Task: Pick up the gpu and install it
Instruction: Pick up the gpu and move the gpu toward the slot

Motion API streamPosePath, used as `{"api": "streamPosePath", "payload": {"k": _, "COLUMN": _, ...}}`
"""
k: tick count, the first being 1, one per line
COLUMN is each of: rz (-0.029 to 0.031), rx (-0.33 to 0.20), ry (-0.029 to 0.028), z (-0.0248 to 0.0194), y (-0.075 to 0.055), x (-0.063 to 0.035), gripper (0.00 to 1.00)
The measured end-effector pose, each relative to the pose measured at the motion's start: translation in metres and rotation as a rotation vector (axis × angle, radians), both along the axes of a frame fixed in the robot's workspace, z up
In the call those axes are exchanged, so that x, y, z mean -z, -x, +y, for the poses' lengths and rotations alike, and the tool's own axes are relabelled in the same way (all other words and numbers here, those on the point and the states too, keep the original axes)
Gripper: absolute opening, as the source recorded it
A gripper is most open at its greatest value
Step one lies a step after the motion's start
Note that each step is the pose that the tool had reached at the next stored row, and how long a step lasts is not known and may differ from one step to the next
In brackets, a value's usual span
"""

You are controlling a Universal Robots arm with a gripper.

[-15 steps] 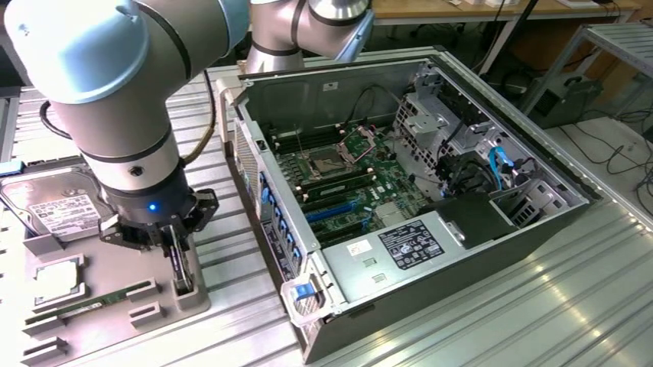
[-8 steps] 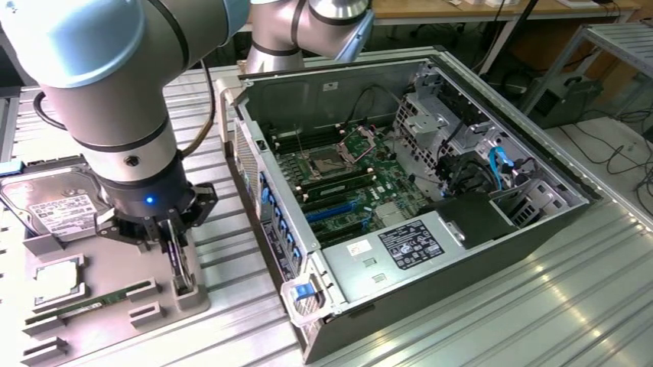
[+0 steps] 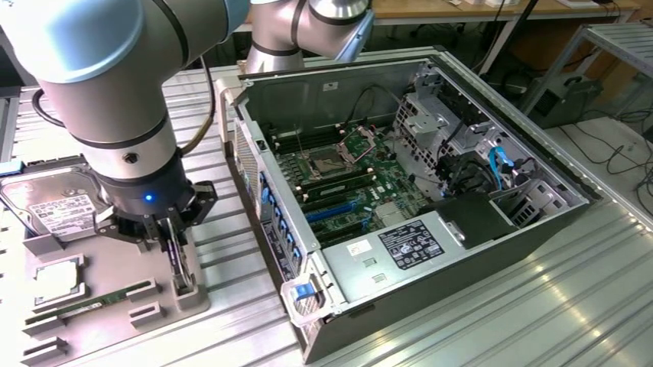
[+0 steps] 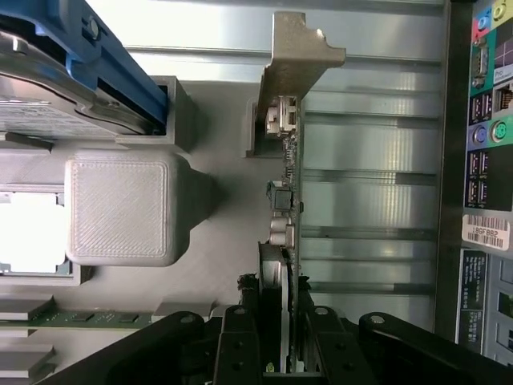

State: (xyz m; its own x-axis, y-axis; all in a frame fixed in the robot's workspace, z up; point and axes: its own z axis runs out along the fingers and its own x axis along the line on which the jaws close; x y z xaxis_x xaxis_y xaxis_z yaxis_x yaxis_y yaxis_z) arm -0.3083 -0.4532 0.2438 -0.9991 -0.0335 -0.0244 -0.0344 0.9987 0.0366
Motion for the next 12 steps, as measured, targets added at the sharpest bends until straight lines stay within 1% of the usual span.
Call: {"api": "streamPosePath", "payload": {"k": 12, "rz": 0.0000, "rx": 0.000, "ry": 0.0000, "z": 0.0000, "y": 0.0000, "x": -0.0048, "gripper": 0.27}}
